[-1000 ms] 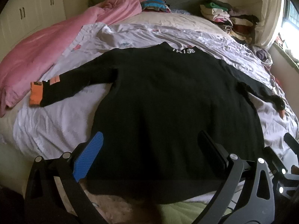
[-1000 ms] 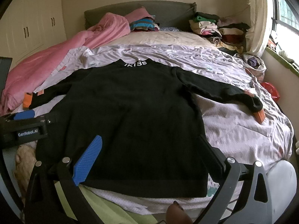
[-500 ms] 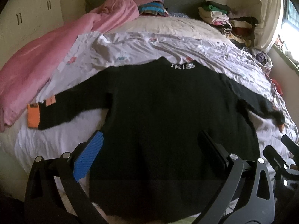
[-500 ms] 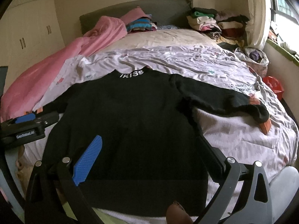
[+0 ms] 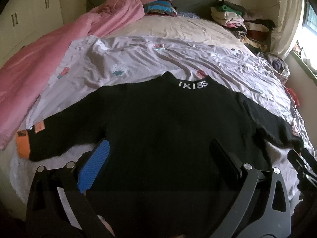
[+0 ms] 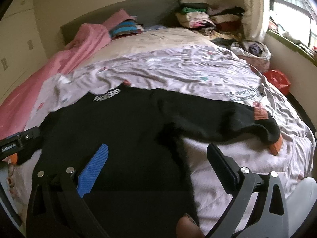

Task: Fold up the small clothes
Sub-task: 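Reach the right gripper to the orange cuff of a sleeve and grasp it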

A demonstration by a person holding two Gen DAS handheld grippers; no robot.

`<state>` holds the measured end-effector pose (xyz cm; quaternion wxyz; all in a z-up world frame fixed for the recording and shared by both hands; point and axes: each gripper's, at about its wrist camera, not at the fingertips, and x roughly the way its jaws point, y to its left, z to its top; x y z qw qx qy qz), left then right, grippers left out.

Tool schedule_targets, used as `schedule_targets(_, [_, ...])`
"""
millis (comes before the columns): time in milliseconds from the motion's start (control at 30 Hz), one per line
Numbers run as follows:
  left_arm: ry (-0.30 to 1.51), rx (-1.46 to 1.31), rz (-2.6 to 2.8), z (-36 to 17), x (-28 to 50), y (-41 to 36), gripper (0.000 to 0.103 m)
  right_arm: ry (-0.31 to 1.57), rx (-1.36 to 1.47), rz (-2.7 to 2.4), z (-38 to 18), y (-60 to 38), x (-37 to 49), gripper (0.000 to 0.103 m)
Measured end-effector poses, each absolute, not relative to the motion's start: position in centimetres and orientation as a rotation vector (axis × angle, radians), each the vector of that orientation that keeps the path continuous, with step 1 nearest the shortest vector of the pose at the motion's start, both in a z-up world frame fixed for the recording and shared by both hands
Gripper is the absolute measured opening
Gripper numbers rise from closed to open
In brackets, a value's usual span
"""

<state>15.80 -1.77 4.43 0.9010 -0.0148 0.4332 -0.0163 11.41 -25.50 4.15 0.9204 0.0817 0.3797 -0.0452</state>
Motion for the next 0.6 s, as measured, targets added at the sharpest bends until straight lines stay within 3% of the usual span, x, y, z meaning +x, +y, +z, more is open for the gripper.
schedule_targets(600, [0.984,-0.064,-0.004,-1.6,25.7,-3.0,0.095,0.858,0.518,-0.431,-2.5,-38.8,14.1,0.099])
